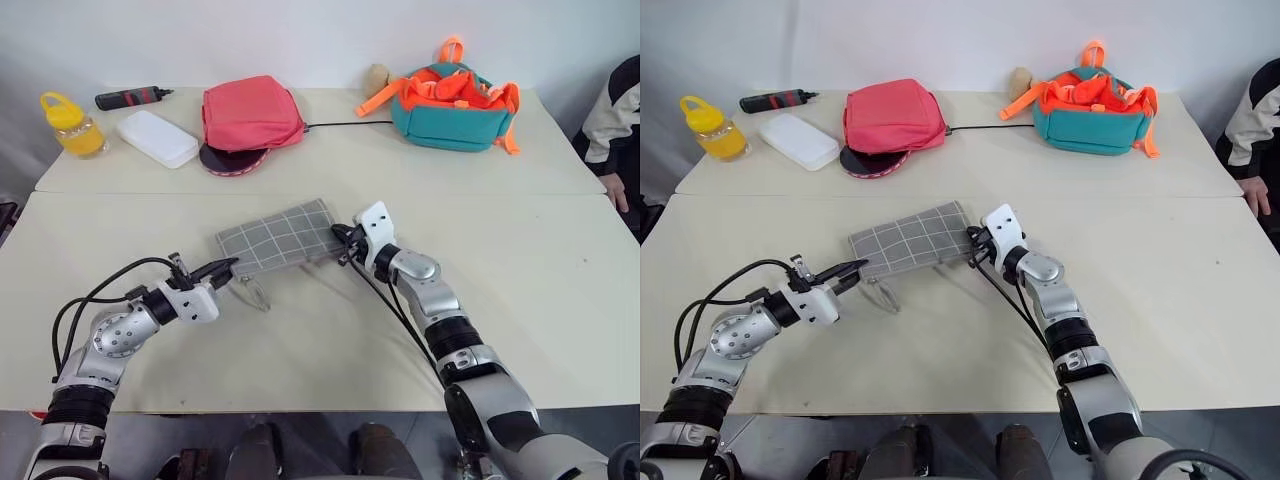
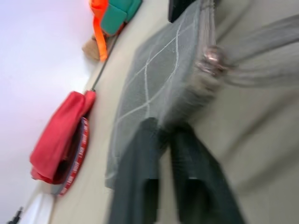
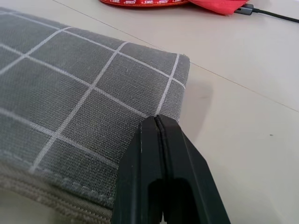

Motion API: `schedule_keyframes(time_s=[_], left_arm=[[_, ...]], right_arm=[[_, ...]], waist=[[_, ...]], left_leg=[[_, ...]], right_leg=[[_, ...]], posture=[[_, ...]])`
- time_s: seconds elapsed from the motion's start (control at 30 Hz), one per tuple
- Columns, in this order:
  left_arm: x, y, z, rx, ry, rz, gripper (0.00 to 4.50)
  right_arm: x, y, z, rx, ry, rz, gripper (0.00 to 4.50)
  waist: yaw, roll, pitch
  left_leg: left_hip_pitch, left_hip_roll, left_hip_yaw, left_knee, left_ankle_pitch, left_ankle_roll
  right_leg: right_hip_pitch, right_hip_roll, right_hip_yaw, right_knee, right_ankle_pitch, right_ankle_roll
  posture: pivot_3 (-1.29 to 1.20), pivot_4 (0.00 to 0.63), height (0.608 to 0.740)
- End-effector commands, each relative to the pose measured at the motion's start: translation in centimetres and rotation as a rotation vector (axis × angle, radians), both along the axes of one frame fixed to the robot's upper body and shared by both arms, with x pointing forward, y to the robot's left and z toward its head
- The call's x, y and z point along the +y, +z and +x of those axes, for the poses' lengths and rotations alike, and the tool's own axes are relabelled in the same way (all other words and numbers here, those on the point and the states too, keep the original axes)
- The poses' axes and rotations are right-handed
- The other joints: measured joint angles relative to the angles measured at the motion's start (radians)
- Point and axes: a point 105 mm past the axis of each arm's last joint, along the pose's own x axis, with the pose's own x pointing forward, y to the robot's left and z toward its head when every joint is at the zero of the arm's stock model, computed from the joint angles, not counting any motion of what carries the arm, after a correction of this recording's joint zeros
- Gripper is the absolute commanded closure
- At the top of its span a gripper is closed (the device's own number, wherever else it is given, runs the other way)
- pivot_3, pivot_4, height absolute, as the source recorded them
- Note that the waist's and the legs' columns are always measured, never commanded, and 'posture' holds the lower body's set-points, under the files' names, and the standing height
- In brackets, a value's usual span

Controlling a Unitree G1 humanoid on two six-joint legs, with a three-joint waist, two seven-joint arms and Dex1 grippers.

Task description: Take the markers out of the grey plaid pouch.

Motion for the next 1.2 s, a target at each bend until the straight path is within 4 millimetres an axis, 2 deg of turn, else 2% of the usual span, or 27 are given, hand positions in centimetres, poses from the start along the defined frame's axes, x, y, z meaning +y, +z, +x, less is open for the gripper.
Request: schedule_keyframes(time_s=[0.03, 0.13, 0.23, 0.4, 0.53, 0.63, 0.7, 0.77, 0.93, 1.03, 1.2], left_arm=[[-0.3, -2.9, -0.9, 0.103, -0.02, 0.038, 4.47], [-0.4, -3.0, -1.1, 0.104, -0.024, 0.032, 4.47], [-0.7, -3.1, -1.1, 0.103, -0.024, 0.03, 4.47], [-1.7, -2.9, -0.8, 0.082, -0.013, 0.02, 4.5], [-3.0, -2.7, -0.3, 0.069, 0.014, -0.003, 4.5], [-4.2, -2.5, 0.1, 0.062, 0.033, 0.003, 4.5], [-5.2, -2.2, 0.7, 0.054, 0.058, -0.005, 4.5], [-6.3, -1.8, 1.0, 0.039, 0.064, -0.005, 4.5], [-8.3, -1.4, 1.4, 0.025, 0.062, -0.003, 4.5], [-8.8, -1.3, 1.3, 0.02, 0.057, 0.01, 4.5], [-8.8, -1.2, 1.4, 0.024, 0.069, 0.005, 4.5]], right_arm=[[0.0, -0.7, -0.5, 0.023, 0.016, -0.004, 4.5], [0.1, -0.6, -0.7, 0.019, 0.032, -0.001, 4.5], [0.4, 0.5, -1.5, 0.032, 0.106, 0.062, 4.5], [0.0, 4.0, -3.3, -0.001, 0.187, 0.151, 2.92], [1.0, 5.3, -7.8, 0.104, 0.391, 0.163, 1.52], [1.8, 5.6, -10.9, 0.21, 0.496, 0.185, 1.52], [2.5, 4.6, -12.8, 0.264, 0.549, 0.121, 1.52], [3.1, 3.4, -13.6, 0.296, 0.55, 0.082, 1.52], [3.9, 0.7, -12.0, 0.33, 0.42, 0.053, 1.52], [4.5, 0.9, -10.7, 0.327, 0.361, 0.107, 1.52], [4.6, 1.2, -9.6, 0.301, 0.316, 0.105, 1.52]], waist=[[0.0, 0.0, 0.0], [0.0, 0.0, 0.0], [0.0, 0.0, 0.0], [0.01, 0.0, 0.0], [0.028, 0.0, 0.0], [0.045, 0.0, 0.0], [0.051, 0.0, 0.0], [0.058, 0.0, -0.001], [0.07, -0.001, -0.001], [0.071, -0.001, -0.001], [0.071, -0.001, -0.001]], left_leg=[[0.0, 0.0, 0.0, 0.0, 0.0, 0.0], [0.0, 0.0, 0.0, 0.0, 0.0, 0.0], [0.0, 0.0, 0.0, 0.0, 0.0, 0.0], [0.0, 0.0, 0.0, -0.001, 0.0, 0.0], [-0.001, -0.001, 0.0, -0.002, -0.001, 0.001], [-0.001, -0.001, 0.0, -0.003, -0.002, 0.002], [-0.001, -0.001, 0.0, -0.003, -0.002, 0.002], [-0.001, -0.003, 0.0, -0.003, -0.003, 0.003], [-0.002, -0.006, 0.002, -0.002, -0.003, 0.003], [-0.002, -0.006, 0.002, -0.001, -0.003, 0.002], [-0.002, -0.005, 0.002, -0.001, -0.003, 0.002]], right_leg=[[0.0, 0.0, 0.0, 0.0, 0.0, 0.0], [0.0, 0.0, 0.0, 0.0, 0.0, 0.0], [0.0, 0.0, 0.0, 0.0, 0.0, 0.0], [0.0, -0.001, 0.0, -0.002, 0.0, 0.0], [0.0, -0.001, 0.0, -0.003, 0.0, 0.0], [0.001, -0.001, 0.0, -0.006, 0.0, 0.0], [0.001, -0.001, 0.0, -0.007, 0.0, 0.0], [0.001, -0.001, 0.0, -0.008, 0.0, 0.0], [0.001, 0.0, 0.001, -0.01, 0.0, 0.0], [0.001, 0.0, 0.001, -0.009, 0.0, 0.0], [0.0, 0.0, 0.001, -0.009, 0.0, 0.0]], posture=[[0.0, 0.15, 0.74], [0.0, 0.15, 0.74], [0.0, 0.15, 0.74], [0.0, 0.15, 0.74], [0.0, 0.15, 0.74], [0.0, 0.15, 0.74], [0.0, 0.15, 0.74], [0.0, 0.15, 0.74], [0.0, 0.15, 0.74], [0.0, 0.15, 0.74], [0.0, 0.15, 0.74]])
